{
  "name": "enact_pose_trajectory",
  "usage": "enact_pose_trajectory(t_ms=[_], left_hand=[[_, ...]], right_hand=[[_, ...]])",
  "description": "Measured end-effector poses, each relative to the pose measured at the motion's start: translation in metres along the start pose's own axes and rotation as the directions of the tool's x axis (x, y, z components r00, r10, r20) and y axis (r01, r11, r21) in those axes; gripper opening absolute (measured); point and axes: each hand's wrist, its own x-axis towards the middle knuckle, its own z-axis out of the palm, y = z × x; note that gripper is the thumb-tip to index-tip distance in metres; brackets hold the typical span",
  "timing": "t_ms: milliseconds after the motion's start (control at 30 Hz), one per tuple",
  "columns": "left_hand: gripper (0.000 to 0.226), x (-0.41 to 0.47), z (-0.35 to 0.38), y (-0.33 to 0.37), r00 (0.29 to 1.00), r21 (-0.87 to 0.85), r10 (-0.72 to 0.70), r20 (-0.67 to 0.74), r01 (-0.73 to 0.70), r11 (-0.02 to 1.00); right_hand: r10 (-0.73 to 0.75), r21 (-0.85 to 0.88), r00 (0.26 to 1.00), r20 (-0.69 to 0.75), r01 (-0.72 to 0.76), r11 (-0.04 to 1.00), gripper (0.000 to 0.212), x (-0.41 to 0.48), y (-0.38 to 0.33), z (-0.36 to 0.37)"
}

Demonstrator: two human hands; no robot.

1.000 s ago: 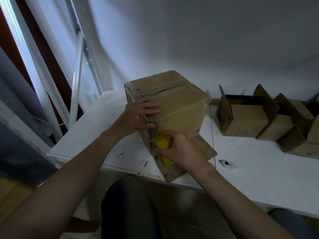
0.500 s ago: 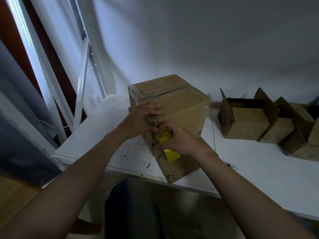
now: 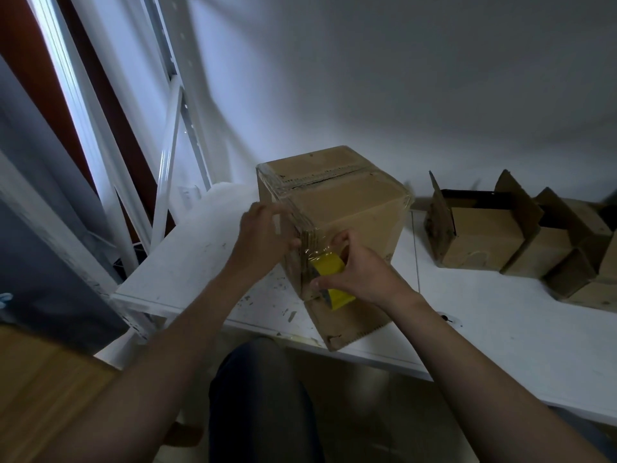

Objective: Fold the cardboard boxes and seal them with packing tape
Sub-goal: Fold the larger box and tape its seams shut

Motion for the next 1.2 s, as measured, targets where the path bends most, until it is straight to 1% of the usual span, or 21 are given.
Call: enact_pose_trajectory(t_ms=[33,67,100,133,167,200,233,267,300,367,400,467,567,633,700,800,900,1000,1100,1133,1200], left_hand=[[0.046,-0.014,0.003,0.003,0.992,0.003,-0.084,-0.094,0.084,0.996],[0.037,-0.027,0.005,0.008,0.975,-0.024,-0.193,-0.113,0.192,0.981],[0.029,-0.037,0.007,0.012,0.941,-0.087,-0.335,-0.052,0.330,0.940],[0.024,-0.047,0.011,0.016,0.881,-0.175,-0.467,0.070,0.472,0.864],[0.025,-0.053,0.015,0.018,0.808,-0.270,-0.550,0.213,0.589,0.762],[0.033,-0.058,0.018,0.022,0.747,-0.347,-0.577,0.328,0.664,0.662],[0.041,-0.061,0.021,0.026,0.717,-0.400,-0.571,0.400,0.697,0.595],[0.043,-0.061,0.024,0.031,0.713,-0.444,-0.550,0.434,0.701,0.558],[0.037,-0.061,0.027,0.037,0.725,-0.487,-0.529,0.441,0.688,0.537],[0.015,-0.059,0.031,0.051,0.750,-0.548,-0.519,0.410,0.658,0.517],[0.012,-0.057,0.033,0.057,0.753,-0.572,-0.533,0.386,0.648,0.502],[0.017,-0.056,0.038,0.062,0.754,-0.598,-0.558,0.348,0.637,0.487],[0.025,-0.059,0.044,0.061,0.748,-0.597,-0.600,0.284,0.628,0.499],[0.020,-0.062,0.050,0.065,0.755,-0.617,-0.608,0.246,0.606,0.502],[0.026,-0.065,0.057,0.071,0.756,-0.663,-0.615,0.223,0.580,0.473],[0.044,-0.068,0.065,0.078,0.761,-0.680,-0.626,0.171,0.551,0.484],[0.050,-0.072,0.072,0.081,0.761,-0.681,-0.638,0.123,0.532,0.503],[0.051,-0.073,0.075,0.086,0.738,-0.681,-0.669,0.085,0.533,0.502],[0.057,-0.072,0.077,0.090,0.705,-0.678,-0.705,0.071,0.553,0.485],[0.059,-0.072,0.078,0.092,0.699,-0.676,-0.712,0.065,0.556,0.484],[0.064,-0.072,0.079,0.094,0.693,-0.676,-0.718,0.059,0.557,0.482]], right_hand=[[0.003,-0.010,1.000,-0.010,-0.003,1.000,0.082,-0.001,0.000,0.001],[0.008,-0.026,1.000,-0.017,-0.008,1.000,0.081,-0.001,0.001,0.001],[0.012,-0.044,1.000,-0.022,-0.013,0.999,0.080,-0.001,0.002,0.002],[0.015,-0.060,0.999,-0.029,-0.017,0.998,0.080,-0.002,0.002,0.002],[0.014,-0.071,0.999,-0.038,-0.017,0.997,0.080,-0.003,0.002,0.003],[0.014,-0.084,0.999,-0.047,-0.018,0.996,0.081,-0.003,0.002,0.003],[0.014,-0.099,0.998,-0.053,-0.019,0.995,0.083,-0.003,0.002,0.004],[0.014,-0.116,0.998,-0.055,-0.020,0.993,0.084,-0.004,0.002,0.004],[0.010,-0.129,0.998,-0.055,-0.017,0.991,0.084,-0.005,0.003,0.004],[-0.011,-0.136,0.998,-0.059,0.003,0.991,0.081,-0.007,0.007,0.001],[-0.021,-0.124,0.998,-0.065,0.013,0.992,0.077,-0.008,0.011,-0.003],[-0.015,-0.074,0.996,-0.087,0.009,0.997,0.065,-0.013,0.025,-0.017],[0.065,-0.082,0.987,-0.144,-0.078,0.994,0.041,-0.023,0.063,-0.046],[0.150,-0.167,0.971,-0.185,-0.181,0.969,0.027,-0.033,0.095,-0.065],[0.236,-0.266,0.949,-0.208,-0.287,0.920,0.018,-0.042,0.130,-0.079],[0.383,-0.305,0.901,-0.204,-0.430,0.850,0.020,-0.054,0.175,-0.089],[0.470,-0.285,0.861,-0.193,-0.507,0.813,0.035,-0.063,0.206,-0.084],[0.490,-0.246,0.850,-0.194,-0.526,0.814,0.044,-0.067,0.217,-0.076],[0.475,-0.233,0.847,-0.239,-0.525,0.819,0.030,-0.068,0.224,-0.070],[0.464,-0.231,0.849,-0.251,-0.518,0.823,0.029,-0.069,0.225,-0.068],[0.463,-0.214,0.849,-0.254,-0.516,0.829,0.036,-0.069,0.228,-0.065]])
